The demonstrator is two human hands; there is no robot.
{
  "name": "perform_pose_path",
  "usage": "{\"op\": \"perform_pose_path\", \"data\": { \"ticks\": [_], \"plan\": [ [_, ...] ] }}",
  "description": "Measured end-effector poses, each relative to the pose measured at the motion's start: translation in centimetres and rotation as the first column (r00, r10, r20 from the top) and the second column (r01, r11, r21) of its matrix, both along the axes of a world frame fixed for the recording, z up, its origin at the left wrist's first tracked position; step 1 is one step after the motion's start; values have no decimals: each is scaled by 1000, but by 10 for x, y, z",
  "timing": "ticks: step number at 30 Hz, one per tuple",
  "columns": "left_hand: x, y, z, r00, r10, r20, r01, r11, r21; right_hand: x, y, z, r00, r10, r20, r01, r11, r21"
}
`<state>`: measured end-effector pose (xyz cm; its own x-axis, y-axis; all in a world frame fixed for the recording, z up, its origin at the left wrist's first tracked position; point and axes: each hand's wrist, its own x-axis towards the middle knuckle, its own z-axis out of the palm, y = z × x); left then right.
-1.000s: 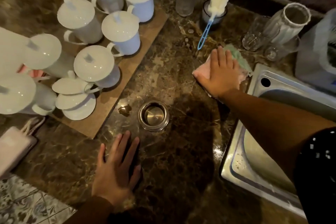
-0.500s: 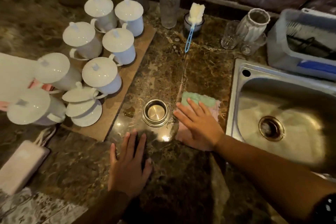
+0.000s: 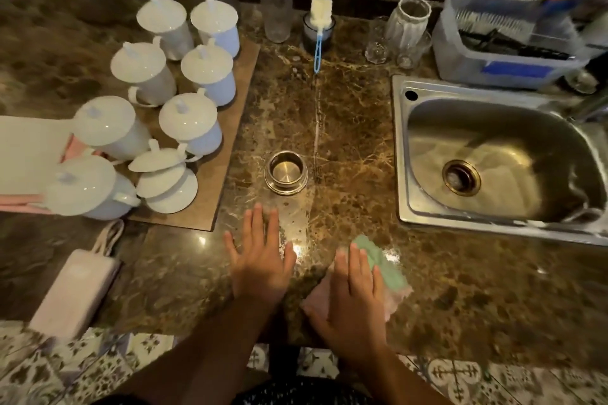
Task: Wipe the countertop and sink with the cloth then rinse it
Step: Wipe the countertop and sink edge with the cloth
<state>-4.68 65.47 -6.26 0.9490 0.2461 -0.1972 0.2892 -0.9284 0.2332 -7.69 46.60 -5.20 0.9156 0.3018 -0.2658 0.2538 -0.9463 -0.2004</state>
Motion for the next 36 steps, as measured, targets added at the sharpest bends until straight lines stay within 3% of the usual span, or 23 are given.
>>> {"op": "perform_pose_path", "data": {
  "ticks": [4, 7, 10, 15, 19, 21, 26, 30, 36],
  "plan": [
    [3, 2, -3, 1000, 6, -12, -6, 1000, -1, 9, 28, 4, 951, -305, -53, 309, 942, 130],
    [4, 1, -4, 999, 8, -40, -7, 1000, 22, 26, 49, 3, 889, -458, -12, 457, 886, 71],
    [3, 1, -6, 1000, 2, -28, -1, 1000, 29, 63, 54, -3, 880, -470, 72, 468, 883, 44],
    [5, 0, -6, 999, 10, -52, -7, 998, 64, 167, 51, -10, 949, -298, 102, 300, 954, -7],
    [5, -1, -6, 999, 25, -46, -22, 998, 64, 249, 67, -10, 916, -384, 120, 382, 923, 41],
    [4, -1, -7, 1000, 19, -16, -18, 997, 72, 287, 73, -9, 938, -315, 142, 311, 949, 52],
    [4, 0, -13, 999, 5, 34, -11, 987, 163, 384, 86, -10, 990, 89, 109, -88, 996, -6],
    [6, 1, -11, 994, 13, 106, -29, 988, 149, 432, 96, -11, 920, 379, 96, -375, 925, -56],
    [5, 0, -5, 1000, 19, -4, -18, 991, 131, 423, 82, -10, 782, 617, 83, -611, 787, -89]
  ]
}}
